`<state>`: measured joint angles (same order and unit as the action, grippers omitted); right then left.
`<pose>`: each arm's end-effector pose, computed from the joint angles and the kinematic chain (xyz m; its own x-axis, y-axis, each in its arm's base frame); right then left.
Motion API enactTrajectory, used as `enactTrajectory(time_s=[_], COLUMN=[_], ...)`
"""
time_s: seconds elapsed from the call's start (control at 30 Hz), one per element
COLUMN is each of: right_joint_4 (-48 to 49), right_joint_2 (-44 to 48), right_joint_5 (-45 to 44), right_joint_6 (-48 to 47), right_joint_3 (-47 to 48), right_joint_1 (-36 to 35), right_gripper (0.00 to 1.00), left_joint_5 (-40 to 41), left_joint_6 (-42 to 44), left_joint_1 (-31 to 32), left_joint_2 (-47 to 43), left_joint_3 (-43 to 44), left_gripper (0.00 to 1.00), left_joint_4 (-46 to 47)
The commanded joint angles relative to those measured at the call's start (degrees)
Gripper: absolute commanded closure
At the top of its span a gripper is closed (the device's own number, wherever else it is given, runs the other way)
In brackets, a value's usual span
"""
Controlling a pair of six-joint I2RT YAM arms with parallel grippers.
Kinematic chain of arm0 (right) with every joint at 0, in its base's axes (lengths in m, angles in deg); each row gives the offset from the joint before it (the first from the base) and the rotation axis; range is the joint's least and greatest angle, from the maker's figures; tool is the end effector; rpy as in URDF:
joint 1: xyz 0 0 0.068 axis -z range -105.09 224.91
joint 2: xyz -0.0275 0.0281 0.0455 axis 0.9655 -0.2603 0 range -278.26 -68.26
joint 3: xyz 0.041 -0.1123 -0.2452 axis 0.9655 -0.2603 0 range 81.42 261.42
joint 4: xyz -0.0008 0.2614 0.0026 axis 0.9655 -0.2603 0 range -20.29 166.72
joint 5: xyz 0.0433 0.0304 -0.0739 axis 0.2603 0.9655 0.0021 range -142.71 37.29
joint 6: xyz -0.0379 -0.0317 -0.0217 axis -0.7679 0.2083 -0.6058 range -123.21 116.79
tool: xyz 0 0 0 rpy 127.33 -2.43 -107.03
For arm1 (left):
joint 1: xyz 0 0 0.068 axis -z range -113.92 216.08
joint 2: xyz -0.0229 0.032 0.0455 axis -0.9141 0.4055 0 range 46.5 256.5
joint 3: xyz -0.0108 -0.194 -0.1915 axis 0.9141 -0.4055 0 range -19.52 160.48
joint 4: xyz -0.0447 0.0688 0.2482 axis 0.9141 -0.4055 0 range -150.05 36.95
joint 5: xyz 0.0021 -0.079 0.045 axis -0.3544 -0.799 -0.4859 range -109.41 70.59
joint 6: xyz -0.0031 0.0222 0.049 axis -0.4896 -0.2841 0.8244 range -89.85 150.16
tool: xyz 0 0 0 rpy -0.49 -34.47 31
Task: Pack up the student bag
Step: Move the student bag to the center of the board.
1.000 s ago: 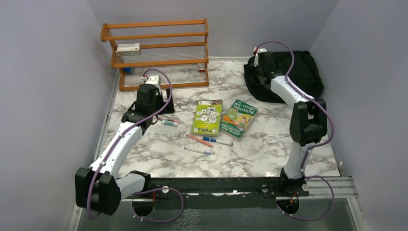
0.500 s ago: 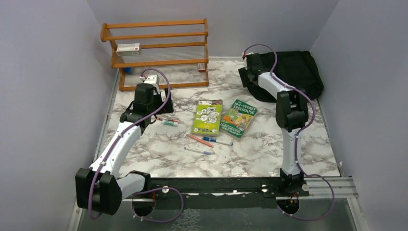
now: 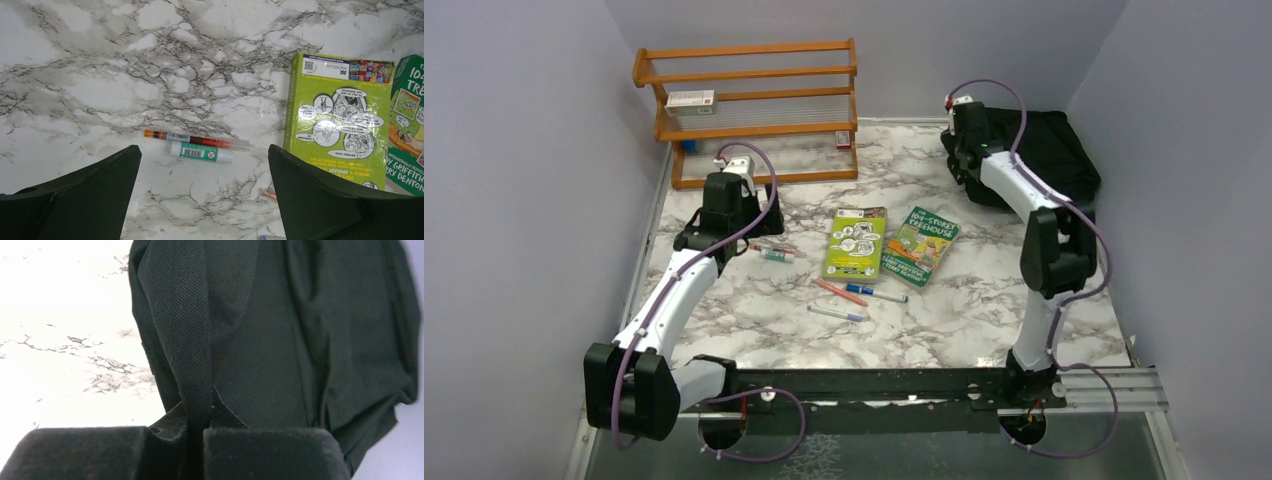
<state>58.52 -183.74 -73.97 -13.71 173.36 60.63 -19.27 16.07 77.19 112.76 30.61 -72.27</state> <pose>0.4509 0.1014 0.2375 -0.6403 -0.3383 -0.6897 -0.0859 0.9237 -0.3734 0.2503 -0.0492 0.2813 -0.5972 -0.1307 -0.7914 0.0470 0.9793 -0.1971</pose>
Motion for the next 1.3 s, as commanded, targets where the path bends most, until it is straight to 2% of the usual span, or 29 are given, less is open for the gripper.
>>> enactTrajectory(time_s=[0.0, 0.13, 0.23, 0.33, 0.57, 0.73, 0.9, 1.03, 1.17, 1.23, 1.27], right_joint_4=[-7.76, -16.37, -24.01, -27.13, -25.95, -25.5, -20.04, -16.9, -14.71, -12.31, -11.14], right_joint_2=[10.56, 16.51, 19.95, 24.77, 35.52, 39.54, 44.43, 44.71, 43.61, 43.46, 43.36], right_joint_5=[-1.17, 3.5, 10.91, 16.9, 25.91, 27.07, 26.23, 37.79, 51.34, 58.22, 60.59], right_joint_6=[2.19, 5.02, 7.57, 10.21, 15.2, 14.98, 15.81, 15.04, 15.3, 16.75, 17.45], right_joint_3=[1.03, 1.66, 3.67, 2.38, -5.82, -10.92, -14.82, -16.02, -19.02, -21.86, -23.24], right_joint_1=[-0.13, -0.14, -0.45, -0.88, -1.1, -1.1, -1.1, -1.1, -1.12, -1.25, -1.57], right_gripper=[0.99, 0.99, 0.99, 0.99, 0.99, 0.99, 0.99, 0.99, 0.98, 0.9, 0.78], left_joint_5=[-3.25, -4.45, -5.09, -5.77, -7.39, -12.16, -16.85, -22.51, -22.78, -23.06, -23.22], left_joint_6=[-0.66, -0.89, -1.01, -1.11, -1.06, -0.9, -1.18, -1.87, -1.91, -1.99, -2.12], left_joint_1=[-1.06, -1.9, -2.36, -2.41, -2.41, -2.41, -2.41, -2.41, -2.41, -2.41, -2.41], left_joint_2=[0.5, 0.49, 0.82, 1.29, 1.64, 1.43, 1.91, 1.86, 1.9, 1.79, 1.84], left_joint_3=[0.5, 0.5, 0.55, 0.56, 0.52, 0.09, -0.35, -0.9, -0.99, -1.16, -1.25], left_gripper=[0.01, 0.01, 0.01, 0.01, 0.01, 0.01, 0.01, 0.01, 0.01, 0.01, 0.01], left_joint_4=[2.06, 2.34, 2.58, 2.7, 3.18, 4.88, 6.91, 9.53, 9.84, 10.03, 10.17])
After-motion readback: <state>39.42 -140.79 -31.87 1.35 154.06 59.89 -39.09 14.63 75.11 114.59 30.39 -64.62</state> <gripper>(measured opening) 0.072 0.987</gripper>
